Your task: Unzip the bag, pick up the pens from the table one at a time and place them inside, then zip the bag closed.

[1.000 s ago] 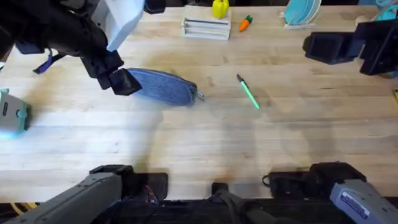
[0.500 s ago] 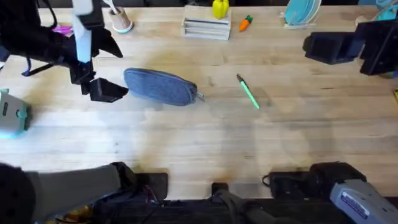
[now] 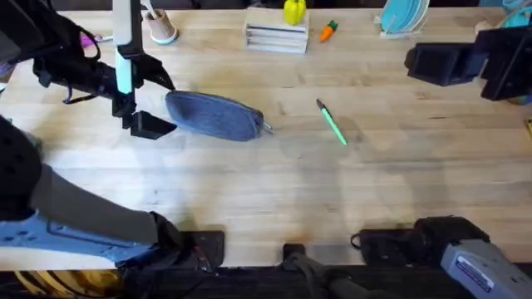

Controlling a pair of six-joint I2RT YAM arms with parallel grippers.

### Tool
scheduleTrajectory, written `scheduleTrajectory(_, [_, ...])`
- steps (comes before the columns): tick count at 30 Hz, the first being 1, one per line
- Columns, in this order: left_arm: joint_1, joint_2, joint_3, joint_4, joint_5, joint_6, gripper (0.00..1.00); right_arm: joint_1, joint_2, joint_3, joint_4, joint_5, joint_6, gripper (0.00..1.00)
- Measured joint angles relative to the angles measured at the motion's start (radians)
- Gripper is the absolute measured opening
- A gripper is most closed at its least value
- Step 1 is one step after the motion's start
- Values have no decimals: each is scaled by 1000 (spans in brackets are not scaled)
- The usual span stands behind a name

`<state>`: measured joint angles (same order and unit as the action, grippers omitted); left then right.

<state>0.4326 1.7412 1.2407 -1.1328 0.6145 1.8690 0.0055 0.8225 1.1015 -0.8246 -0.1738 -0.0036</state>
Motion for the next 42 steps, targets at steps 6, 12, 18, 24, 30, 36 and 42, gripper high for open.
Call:
scheduleTrajectory(6, [9, 40, 0, 3, 30, 2, 993, 0, 22, 0, 0, 0, 0, 992])
scheduleTrajectory(12, [9, 42, 0, 2, 49, 3, 993, 0, 58, 0, 0, -4, 58, 993])
scheduleTrajectory(18, [9, 42, 0, -24, 52, 6, 993, 0, 86, 0, -5, -7, 90, 993])
scheduleTrajectory(24, [9, 42, 0, -31, 72, 9, 952, 0, 88, 0, -8, -7, 101, 993])
scheduleTrajectory(30, [9, 42, 0, -27, 91, 8, 560, 0, 87, 0, -8, -7, 102, 993])
scheduleTrajectory(36, [12, 42, 4, -19, 94, 16, 56, 0, 88, 0, -8, -7, 104, 993])
scheduleTrajectory(42, [12, 42, 4, -19, 93, 16, 44, 0, 88, 0, -8, -10, 118, 993])
